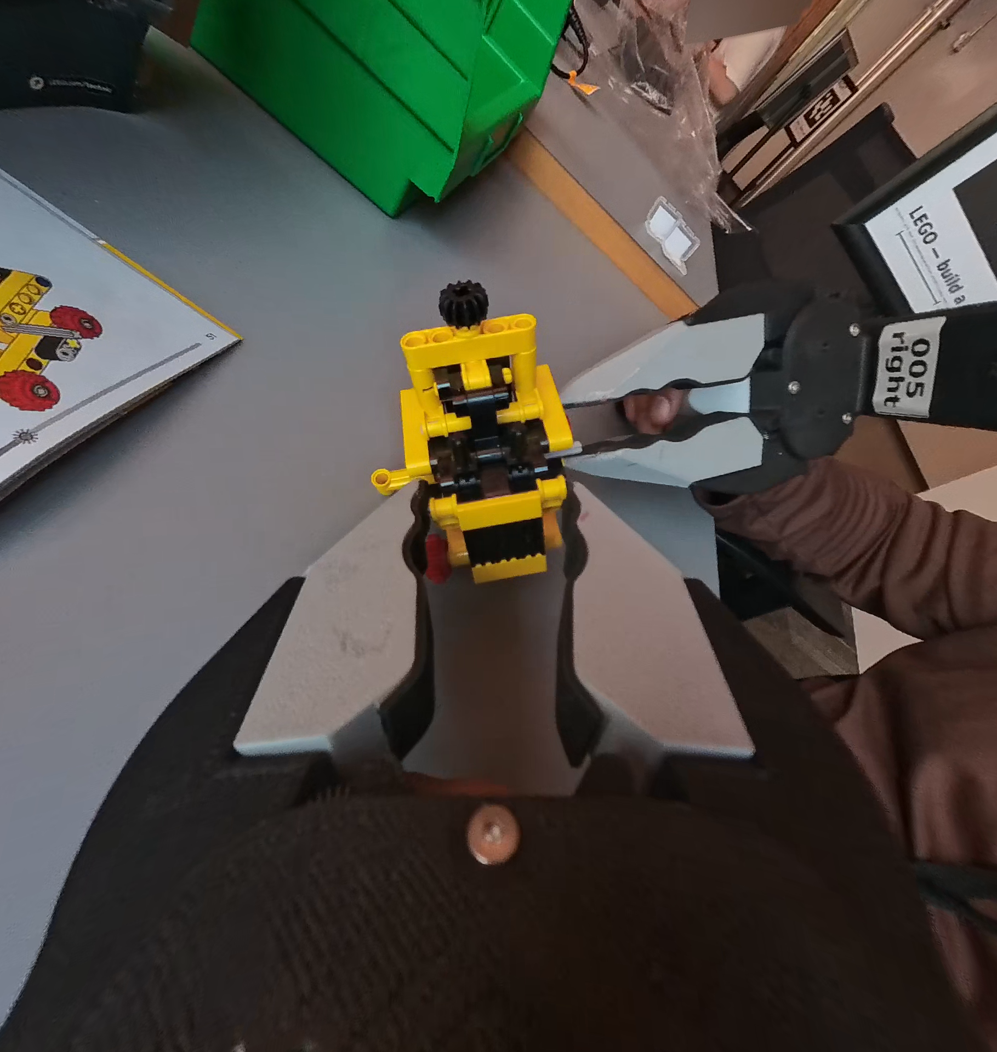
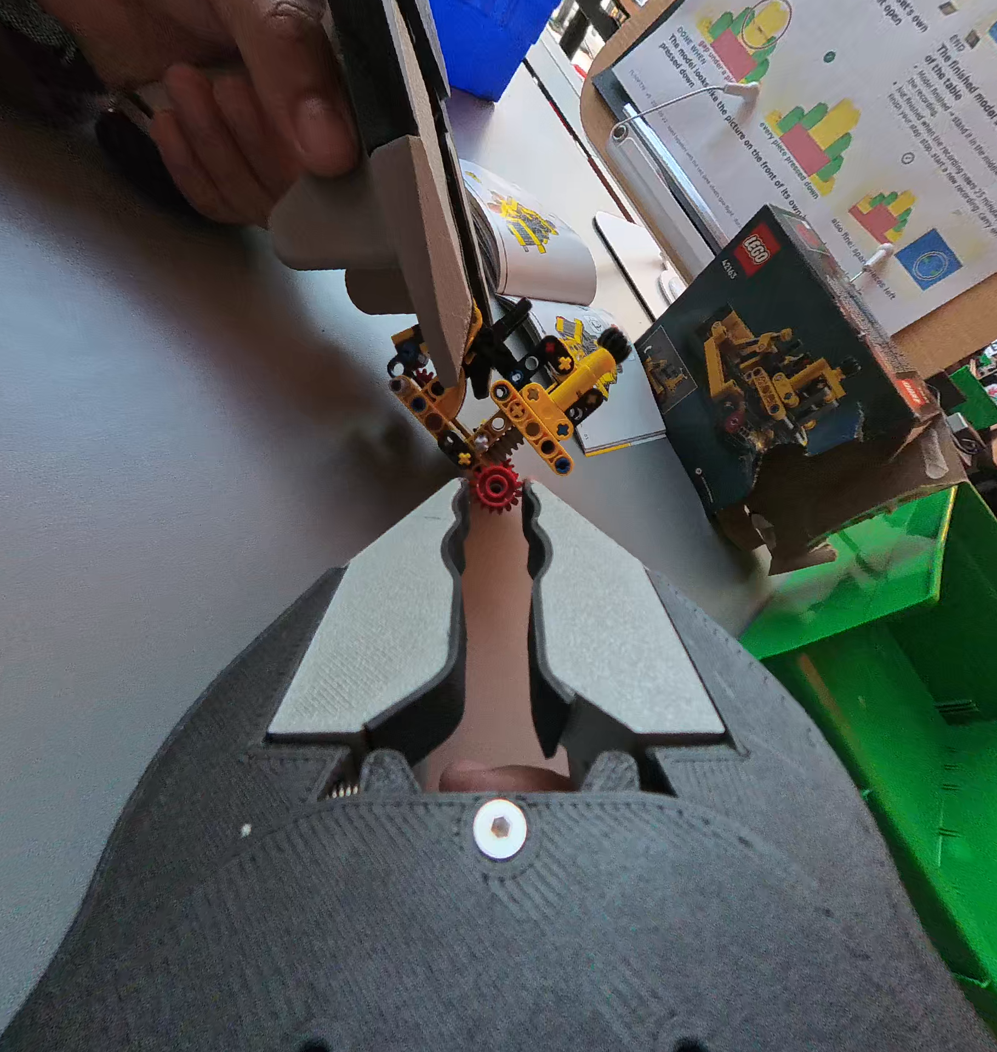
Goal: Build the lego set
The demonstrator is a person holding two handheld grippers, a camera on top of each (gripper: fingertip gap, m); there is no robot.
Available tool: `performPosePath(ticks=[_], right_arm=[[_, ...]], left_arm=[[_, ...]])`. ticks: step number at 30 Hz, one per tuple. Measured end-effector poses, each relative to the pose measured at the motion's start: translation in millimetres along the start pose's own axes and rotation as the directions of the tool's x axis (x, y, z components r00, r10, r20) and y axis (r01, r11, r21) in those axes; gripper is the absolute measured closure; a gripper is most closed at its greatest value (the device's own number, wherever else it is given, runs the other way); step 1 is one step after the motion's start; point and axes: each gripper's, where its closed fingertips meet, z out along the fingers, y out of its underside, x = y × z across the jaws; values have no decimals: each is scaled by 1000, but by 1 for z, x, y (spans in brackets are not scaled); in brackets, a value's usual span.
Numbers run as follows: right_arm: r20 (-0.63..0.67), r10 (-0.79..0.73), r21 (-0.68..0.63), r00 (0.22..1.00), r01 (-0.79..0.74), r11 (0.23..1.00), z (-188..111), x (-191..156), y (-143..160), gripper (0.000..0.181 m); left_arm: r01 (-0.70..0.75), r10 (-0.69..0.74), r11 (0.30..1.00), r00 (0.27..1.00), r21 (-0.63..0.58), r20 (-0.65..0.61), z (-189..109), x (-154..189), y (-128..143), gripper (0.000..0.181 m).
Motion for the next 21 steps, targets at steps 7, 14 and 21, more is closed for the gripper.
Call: performPosePath(ticks=[7, 14, 21], right_arm=[[4, -26, 6, 1000, 26, 1000, -2, 1, 3, 166], [4, -39, -15, 999, 39, 999, 0, 2, 6, 166], [-24, -150, -79, 988, 148, 986, 0, 1, 9, 166]], left_arm=[[22, -22, 1000, 1000, -14, -21, 1, 0, 1, 137], [22, -22, 1000, 999, -22, -25, 1, 0, 2, 137], [-40, 41, 999, 999, -34, 15, 3, 1, 5, 137]])
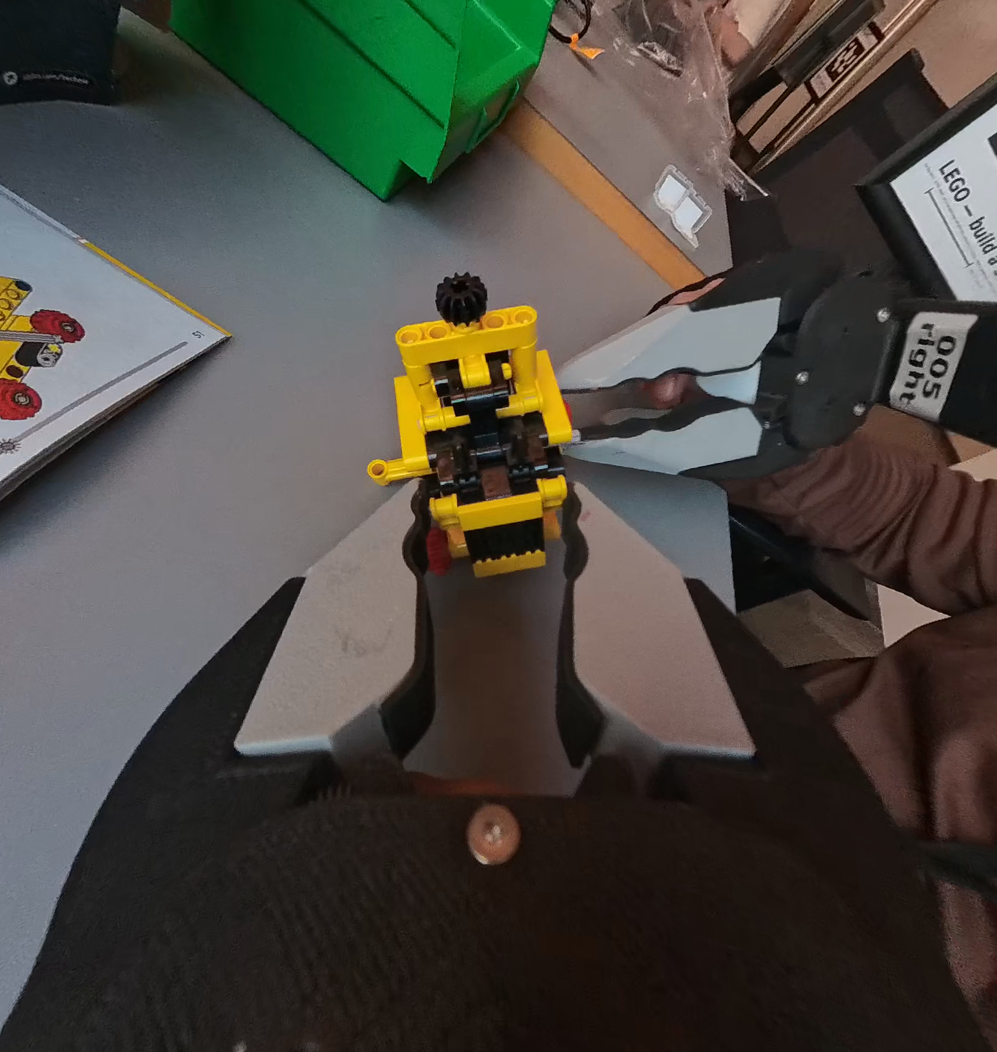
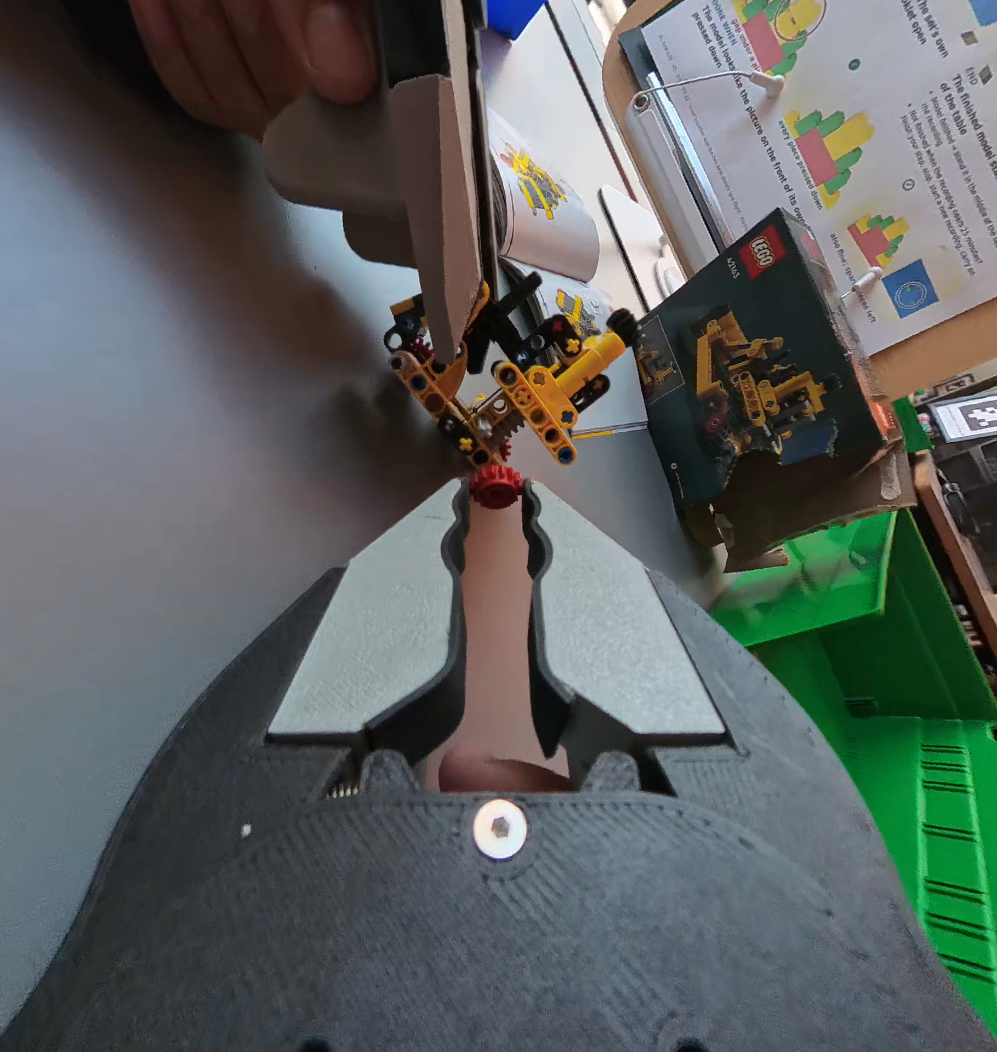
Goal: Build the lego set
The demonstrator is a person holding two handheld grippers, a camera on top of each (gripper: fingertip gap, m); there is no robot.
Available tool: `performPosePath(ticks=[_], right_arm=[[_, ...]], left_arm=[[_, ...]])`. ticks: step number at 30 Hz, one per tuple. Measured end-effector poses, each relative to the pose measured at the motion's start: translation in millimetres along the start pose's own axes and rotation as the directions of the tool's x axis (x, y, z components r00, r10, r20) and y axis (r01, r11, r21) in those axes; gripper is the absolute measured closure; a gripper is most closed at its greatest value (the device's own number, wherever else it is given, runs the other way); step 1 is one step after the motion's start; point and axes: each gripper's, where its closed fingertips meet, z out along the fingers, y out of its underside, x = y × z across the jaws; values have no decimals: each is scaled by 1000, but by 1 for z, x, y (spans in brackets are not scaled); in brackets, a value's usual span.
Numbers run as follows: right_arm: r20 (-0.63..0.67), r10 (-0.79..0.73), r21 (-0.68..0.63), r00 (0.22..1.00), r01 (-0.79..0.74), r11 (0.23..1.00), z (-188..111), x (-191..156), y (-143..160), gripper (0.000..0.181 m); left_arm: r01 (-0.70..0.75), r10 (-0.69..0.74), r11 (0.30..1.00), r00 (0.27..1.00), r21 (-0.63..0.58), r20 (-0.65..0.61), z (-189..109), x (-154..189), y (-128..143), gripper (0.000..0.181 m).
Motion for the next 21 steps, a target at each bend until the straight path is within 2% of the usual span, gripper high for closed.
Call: performPosePath(ticks=[7, 12, 14, 18, 21], right_arm=[[8, -67, -11, 998, 67, 998, 0, 0, 1, 166], [-28, -291, -117, 956, 286, 951, 0, 1, 3, 166], [-20, -334, -139, 942, 328, 934, 1, 0, 3, 166], [-14, -382, -179, 924, 373, 910, 3, -1, 8, 166], [-27, -351, -171, 936, 341, 924, 8, -1, 10, 166]], left_arm=[[-11, 11, 1000, 1000, -14, -5, 1, 2, 2, 137], [-37, 38, 999, 999, -17, 19, 2, 2, 2, 137], [-53, 54, 998, 998, -17, 29, 2, 1, 2, 137], [-102, 104, 994, 993, -31, 57, 3, 3, 4, 137], [-111, 112, 993, 993, -35, 45, 4, 5, 5, 139]])
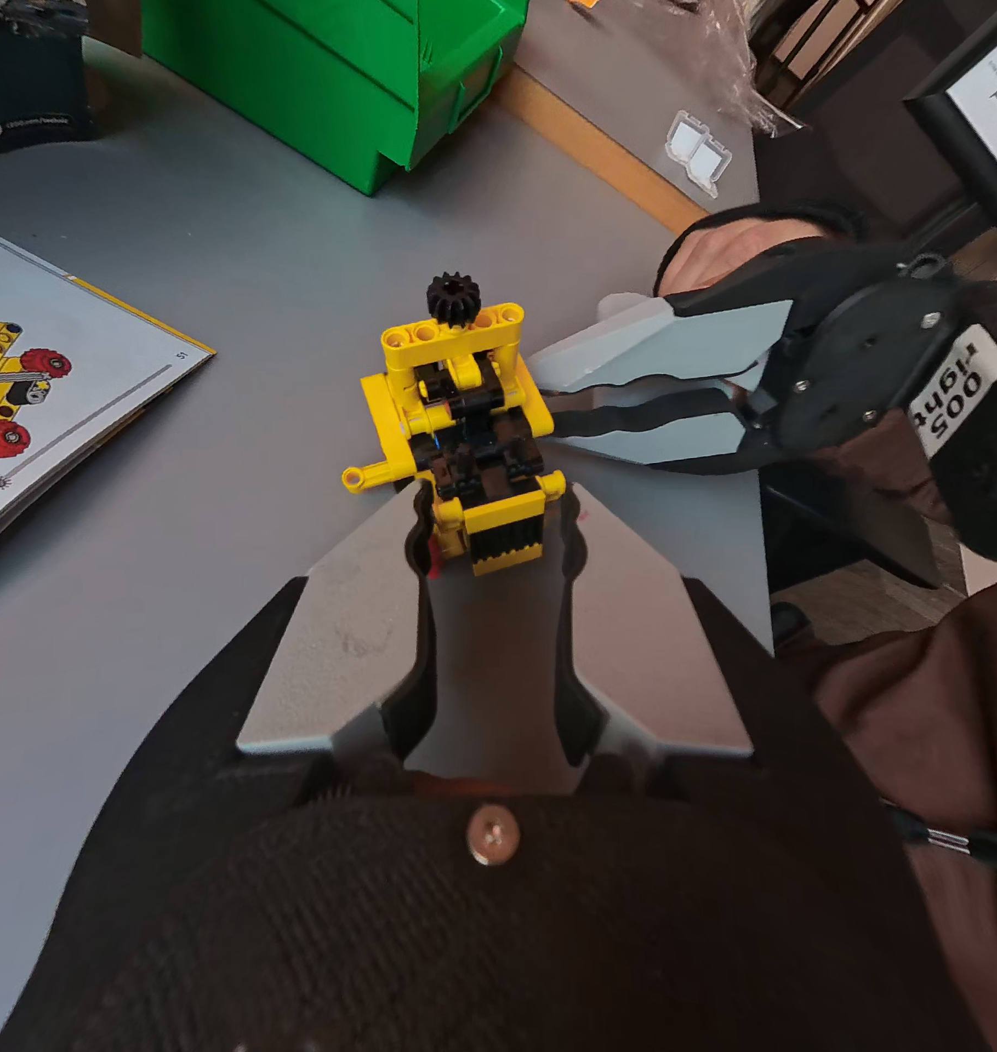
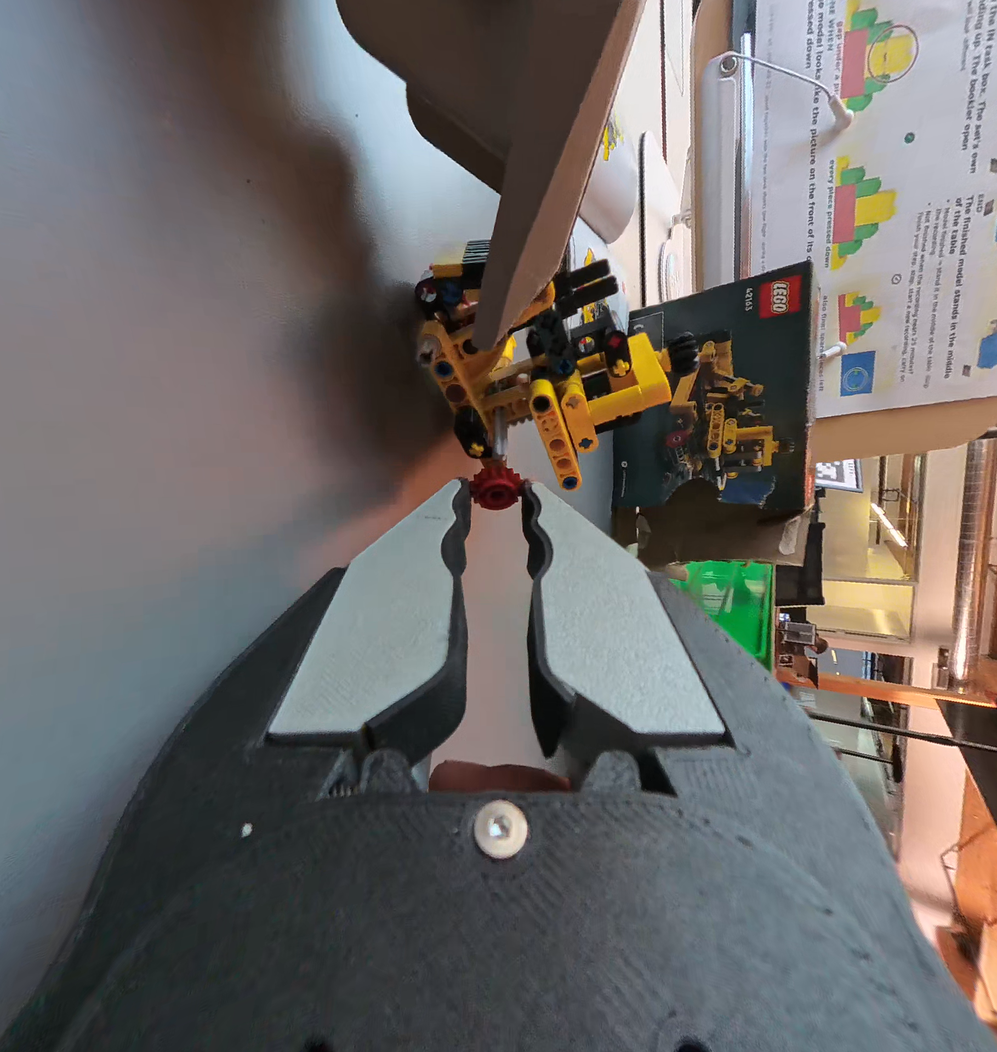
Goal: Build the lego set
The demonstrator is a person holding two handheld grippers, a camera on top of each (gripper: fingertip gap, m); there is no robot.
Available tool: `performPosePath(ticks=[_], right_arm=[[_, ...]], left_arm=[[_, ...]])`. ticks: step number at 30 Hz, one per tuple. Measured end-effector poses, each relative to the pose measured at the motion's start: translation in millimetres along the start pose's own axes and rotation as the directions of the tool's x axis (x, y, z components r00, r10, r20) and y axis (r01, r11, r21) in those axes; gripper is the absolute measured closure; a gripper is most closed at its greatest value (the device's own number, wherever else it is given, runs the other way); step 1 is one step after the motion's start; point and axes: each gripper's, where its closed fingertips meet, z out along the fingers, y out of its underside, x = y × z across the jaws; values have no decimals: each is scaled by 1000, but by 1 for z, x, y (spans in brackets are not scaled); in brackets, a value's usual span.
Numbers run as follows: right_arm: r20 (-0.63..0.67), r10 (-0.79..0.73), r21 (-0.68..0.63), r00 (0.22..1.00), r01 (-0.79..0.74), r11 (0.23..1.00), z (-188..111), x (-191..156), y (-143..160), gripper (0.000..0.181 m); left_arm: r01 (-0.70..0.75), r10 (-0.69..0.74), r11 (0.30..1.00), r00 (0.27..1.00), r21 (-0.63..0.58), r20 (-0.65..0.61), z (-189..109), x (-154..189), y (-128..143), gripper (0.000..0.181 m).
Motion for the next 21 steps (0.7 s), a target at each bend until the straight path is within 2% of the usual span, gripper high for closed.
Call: performPosePath(ticks=[6, 10, 16, 21], right_arm=[[-29, 56, 35, 998, -55, 998, 7, 3, -1, 166], [1, 120, 121, 993, -119, 985, 2, 6, -6, 166], [68, 185, 161, 980, -194, 968, -6, 3, -7, 166], [87, 206, 157, 975, -218, 963, -10, 2, -4, 166]], left_arm=[[24, -25, 1000, 1000, -10, -14, 1, 0, 2, 139], [70, -69, 997, 994, 10, -85, -4, 3, -1, 139], [9, -10, 1000, 994, -13, -108, -5, 12, 2, 139], [-34, 26, 998, 986, -45, -163, -14, 21, 5, 124]])
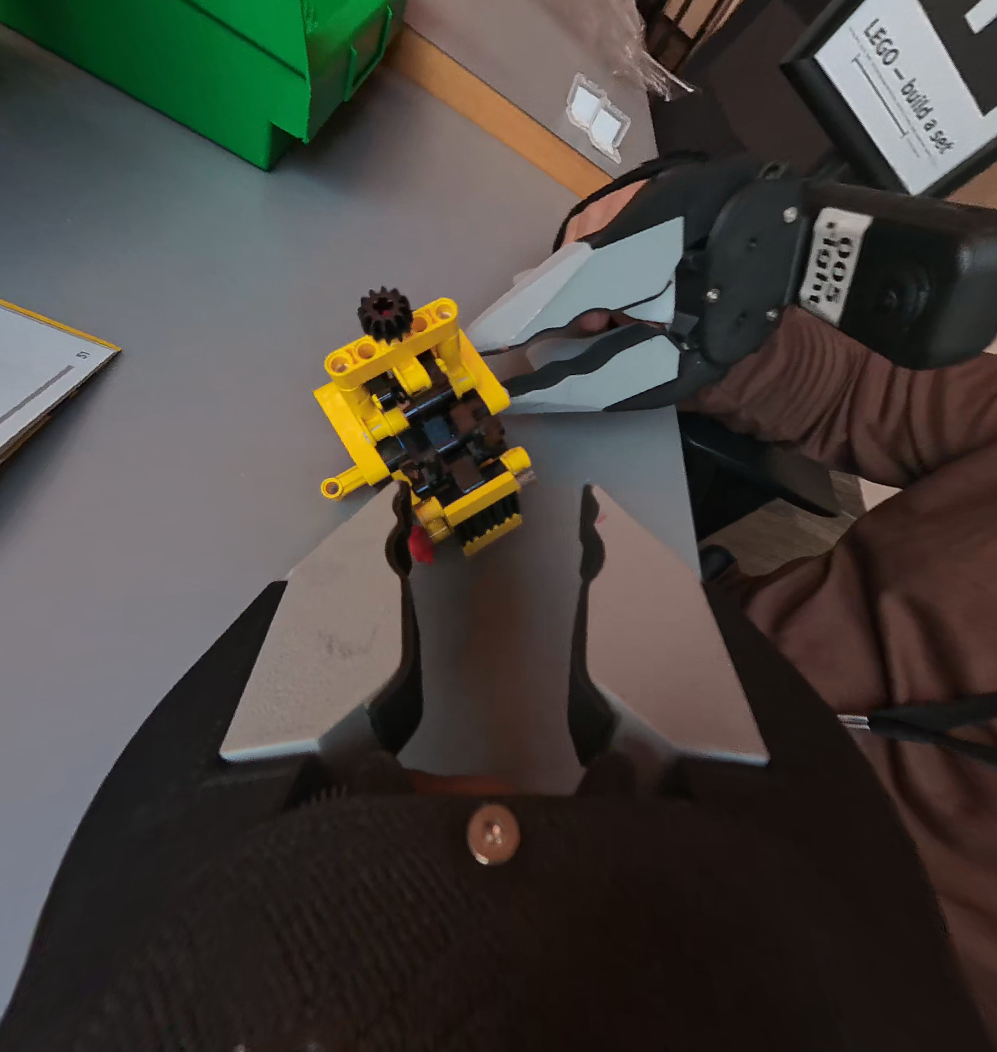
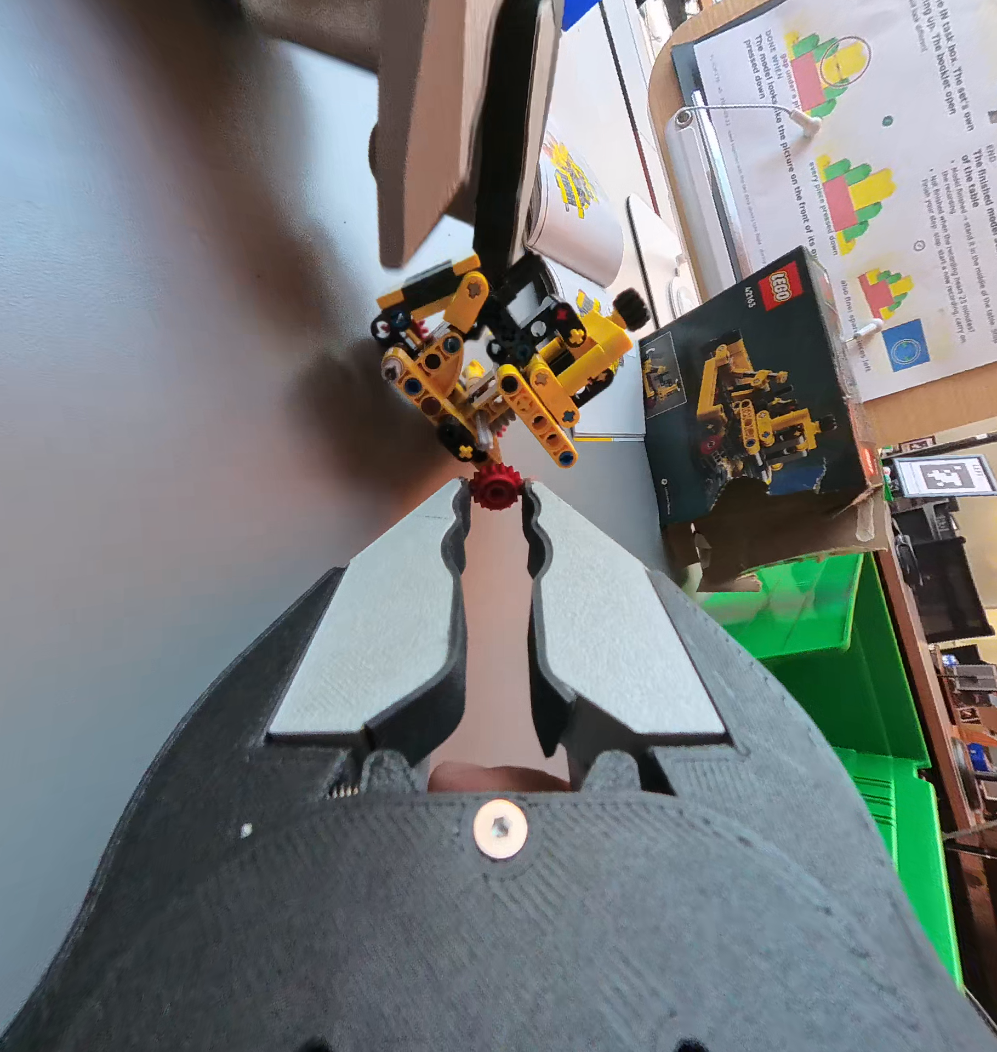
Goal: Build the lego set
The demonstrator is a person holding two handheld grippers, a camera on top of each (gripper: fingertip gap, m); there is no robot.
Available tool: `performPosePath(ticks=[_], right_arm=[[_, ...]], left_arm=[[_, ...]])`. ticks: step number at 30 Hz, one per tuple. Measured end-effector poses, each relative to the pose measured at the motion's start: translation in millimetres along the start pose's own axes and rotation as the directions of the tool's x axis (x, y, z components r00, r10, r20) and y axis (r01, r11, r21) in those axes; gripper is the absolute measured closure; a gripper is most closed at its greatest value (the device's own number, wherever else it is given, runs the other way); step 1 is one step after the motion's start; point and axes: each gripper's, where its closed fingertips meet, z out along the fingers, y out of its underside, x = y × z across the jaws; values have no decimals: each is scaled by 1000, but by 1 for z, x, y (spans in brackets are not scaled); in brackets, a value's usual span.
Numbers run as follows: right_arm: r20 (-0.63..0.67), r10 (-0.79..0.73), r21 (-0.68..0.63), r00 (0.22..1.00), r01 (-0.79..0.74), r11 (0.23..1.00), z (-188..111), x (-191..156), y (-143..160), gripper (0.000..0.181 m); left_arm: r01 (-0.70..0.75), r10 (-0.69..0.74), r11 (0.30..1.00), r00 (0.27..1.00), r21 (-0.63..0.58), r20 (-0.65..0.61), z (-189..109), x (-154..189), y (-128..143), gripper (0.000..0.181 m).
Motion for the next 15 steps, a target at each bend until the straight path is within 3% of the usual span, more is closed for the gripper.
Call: performPosePath(ticks=[9, 15], right_arm=[[-14, -11, 17, 1000, 11, 1000, -3, -2, -3, 166], [-4, -22, 21, 1000, 22, 1000, -4, -4, -12, 166]], left_arm=[[2, -2, 997, 1000, 81, 0, -20, -4, -15, 127], [8, -9, 1000, 997, 19, 82, 0, -15, -7, 119]])
